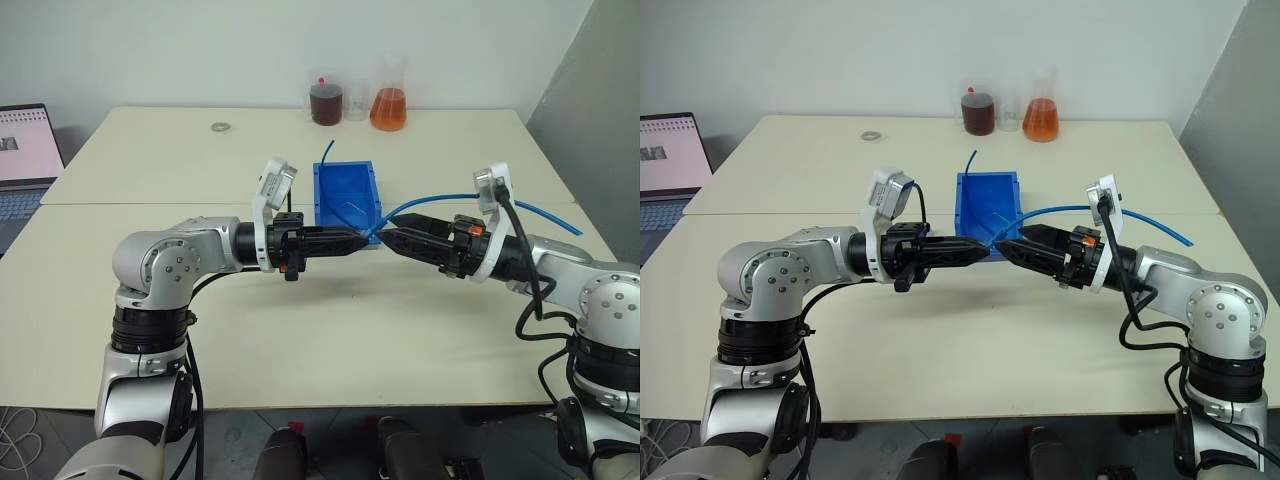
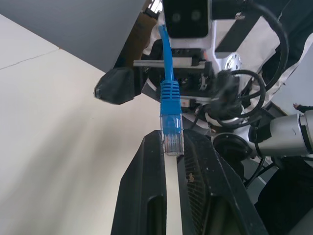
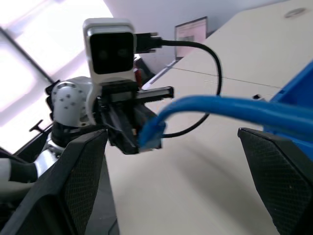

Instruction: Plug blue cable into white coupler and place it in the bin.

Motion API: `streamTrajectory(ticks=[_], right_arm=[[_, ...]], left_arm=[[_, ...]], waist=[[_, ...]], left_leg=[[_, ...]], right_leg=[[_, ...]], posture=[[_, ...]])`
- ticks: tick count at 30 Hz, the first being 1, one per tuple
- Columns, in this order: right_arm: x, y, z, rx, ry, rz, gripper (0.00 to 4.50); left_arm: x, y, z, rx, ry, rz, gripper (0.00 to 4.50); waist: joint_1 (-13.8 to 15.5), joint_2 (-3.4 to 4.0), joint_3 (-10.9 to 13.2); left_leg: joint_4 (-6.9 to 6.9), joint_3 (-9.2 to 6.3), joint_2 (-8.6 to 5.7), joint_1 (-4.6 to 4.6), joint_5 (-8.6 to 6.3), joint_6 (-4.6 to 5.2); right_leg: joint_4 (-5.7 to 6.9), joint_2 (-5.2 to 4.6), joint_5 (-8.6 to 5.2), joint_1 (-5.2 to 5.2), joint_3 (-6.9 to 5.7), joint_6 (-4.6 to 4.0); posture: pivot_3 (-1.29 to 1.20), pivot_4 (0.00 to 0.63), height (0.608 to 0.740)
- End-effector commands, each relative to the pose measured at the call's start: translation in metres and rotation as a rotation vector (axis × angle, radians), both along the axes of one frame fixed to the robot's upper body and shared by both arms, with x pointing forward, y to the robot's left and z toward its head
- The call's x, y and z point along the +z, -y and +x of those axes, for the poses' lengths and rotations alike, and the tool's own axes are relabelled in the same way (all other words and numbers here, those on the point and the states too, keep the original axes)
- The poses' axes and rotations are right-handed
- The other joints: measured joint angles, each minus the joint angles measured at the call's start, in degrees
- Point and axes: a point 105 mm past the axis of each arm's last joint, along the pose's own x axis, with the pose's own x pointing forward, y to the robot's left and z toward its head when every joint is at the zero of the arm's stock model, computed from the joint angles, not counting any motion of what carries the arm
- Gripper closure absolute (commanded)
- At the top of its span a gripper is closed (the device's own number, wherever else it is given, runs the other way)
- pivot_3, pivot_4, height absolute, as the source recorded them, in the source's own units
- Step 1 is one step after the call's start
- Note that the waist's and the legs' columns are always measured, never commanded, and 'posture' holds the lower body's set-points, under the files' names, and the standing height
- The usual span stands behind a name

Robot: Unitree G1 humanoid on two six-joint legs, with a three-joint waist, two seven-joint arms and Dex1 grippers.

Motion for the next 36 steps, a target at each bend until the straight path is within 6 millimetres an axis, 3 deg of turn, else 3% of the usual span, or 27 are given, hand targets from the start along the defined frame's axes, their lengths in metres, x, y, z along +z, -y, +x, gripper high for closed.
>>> streamTrajectory(ticks=[1, 12, 17, 30, 32, 36], right_arm=[[0.014, -0.005, -0.014, 0.104, 0.02, 0.033, 0.0], [0.01, -0.017, -0.017, 0.161, 0.001, 0.022, 0.0], [0.01, -0.015, -0.013, 0.15, -0.005, 0.016, 0.94], [0.01, -0.011, -0.01, 0.148, -0.03, 0.041, 4.05], [0.009, -0.011, -0.011, 0.155, -0.03, 0.035, 4.34], [0.009, -0.012, -0.012, 0.17, -0.031, 0.032, 4.35]], left_arm=[[0.0, -0.001, -0.003, -0.01, 0.025, -0.001, 4.26], [0.004, 0.002, -0.008, -0.025, 0.042, -0.005, 4.26], [0.004, 0.002, -0.008, -0.024, 0.042, -0.005, 4.26], [0.003, 0.001, -0.013, -0.031, 0.04, 0.002, 4.26], [0.004, 0.0, -0.012, -0.028, 0.04, 0.001, 4.26], [0.004, -0.001, -0.011, -0.013, 0.05, 0.001, 4.26]], waist=[[0.0, 0.0, 0.0], [0.0, 0.0, 0.0], [0.0, 0.0, 0.0], [0.1, 0.0, 0.0], [0.1, 0.0, 0.0], [0.1, 0.0, 0.0]], left_leg=[[0.0, 0.0, 0.01, 0.0, 0.0, 0.0], [0.0, 0.0, 0.01, -0.04, 0.0, 0.0], [0.0, 0.0, 0.01, -0.04, 0.0, 0.0], [-0.01, 0.0, 0.01, -0.05, 0.0, 0.0], [-0.01, -0.01, 0.01, -0.05, 0.0, 0.0], [-0.02, 0.0, 0.01, -0.05, -0.01, 0.01]], right_leg=[[-0.01, 0.0, 0.0, 0.0, 0.0, 0.0], [-0.07, 0.0, 0.0, 0.0, -0.01, 0.01], [-0.08, 0.0, 0.0, 0.0, -0.01, 0.01], [-0.11, 0.0, -0.01, 0.0, -0.01, 0.01], [-0.12, 0.0, -0.01, 0.0, -0.02, 0.02], [-0.12, 0.0, -0.03, 0.0, -0.02, 0.05]], posture=[[0.0, 0.15, 0.74], [0.0, 0.15, 0.74], [0.0, 0.15, 0.74], [0.0, 0.15, 0.74], [0.0, 0.15, 0.74], [0.0, 0.15, 0.74]])
